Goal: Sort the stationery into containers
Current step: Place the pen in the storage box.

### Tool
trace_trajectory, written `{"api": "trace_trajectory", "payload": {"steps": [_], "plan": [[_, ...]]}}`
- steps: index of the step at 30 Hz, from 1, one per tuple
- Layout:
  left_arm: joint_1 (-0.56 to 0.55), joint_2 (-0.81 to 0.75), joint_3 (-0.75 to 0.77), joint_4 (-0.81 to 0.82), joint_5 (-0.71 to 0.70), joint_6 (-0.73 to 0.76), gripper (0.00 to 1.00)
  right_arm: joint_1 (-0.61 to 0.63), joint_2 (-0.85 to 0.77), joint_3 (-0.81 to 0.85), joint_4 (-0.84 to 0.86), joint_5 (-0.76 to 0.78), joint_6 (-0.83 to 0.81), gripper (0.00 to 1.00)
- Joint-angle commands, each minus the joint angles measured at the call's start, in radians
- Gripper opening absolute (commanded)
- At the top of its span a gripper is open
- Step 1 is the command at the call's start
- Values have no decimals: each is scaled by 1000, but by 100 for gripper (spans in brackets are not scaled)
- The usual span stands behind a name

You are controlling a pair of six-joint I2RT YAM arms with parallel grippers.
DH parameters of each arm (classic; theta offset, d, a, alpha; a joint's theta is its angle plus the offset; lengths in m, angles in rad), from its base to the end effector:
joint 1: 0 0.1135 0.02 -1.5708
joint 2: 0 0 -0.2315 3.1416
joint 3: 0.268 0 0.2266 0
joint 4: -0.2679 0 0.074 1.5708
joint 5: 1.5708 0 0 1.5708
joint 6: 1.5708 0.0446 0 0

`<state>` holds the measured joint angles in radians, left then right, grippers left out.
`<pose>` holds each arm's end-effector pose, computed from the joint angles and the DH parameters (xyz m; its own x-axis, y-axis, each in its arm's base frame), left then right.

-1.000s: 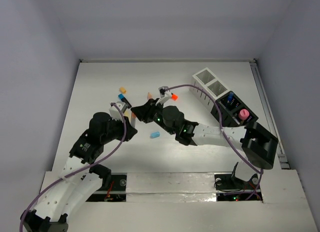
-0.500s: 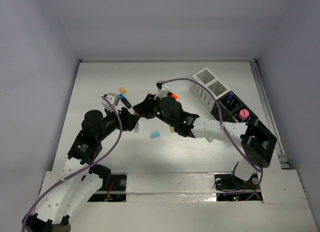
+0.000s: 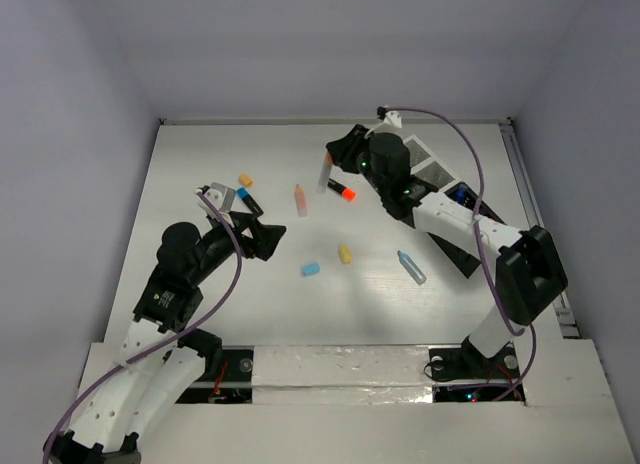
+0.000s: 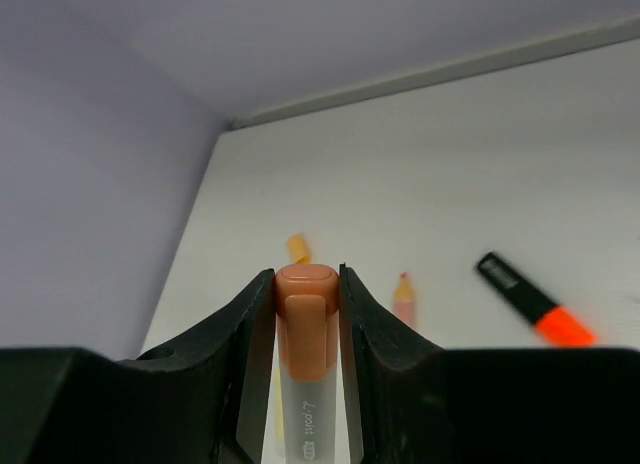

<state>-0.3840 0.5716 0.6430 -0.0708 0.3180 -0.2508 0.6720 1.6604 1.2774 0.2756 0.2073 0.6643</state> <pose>0.1388 -0.0711 0.3143 -0.1596 -0.1897 -0.9688 0.6257 0.7396 -0.2480 0.3053 0.2311 0.3055 -0.3428 0.4982 -0.7964 -0.3019 0.7444 0.5956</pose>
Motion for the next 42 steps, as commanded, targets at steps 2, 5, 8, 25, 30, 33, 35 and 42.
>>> {"api": "trace_trajectory", "payload": {"steps": [2,5,8,25,30,33,35,42], "plan": [[4,-12,35,55,16,12,80,-97,-123,-36,-36,140,-152,0],[4,-9,37,52,20,12,81,-193,-177,-75,-62,170,-219,0],[4,-9,37,52,20,12,82,-307,-231,-104,-88,179,-241,0],[4,-18,37,55,23,10,82,-442,-197,-138,-27,366,-482,0],[4,-21,37,54,24,12,82,-442,-159,-148,-52,363,-467,0],[4,-22,35,54,21,10,82,-442,-151,-158,-52,369,-460,0],[4,-27,37,52,20,12,82,-442,-151,-168,-44,366,-459,2],[4,-27,35,54,20,10,82,-442,-169,-194,-64,322,-421,31]]}}
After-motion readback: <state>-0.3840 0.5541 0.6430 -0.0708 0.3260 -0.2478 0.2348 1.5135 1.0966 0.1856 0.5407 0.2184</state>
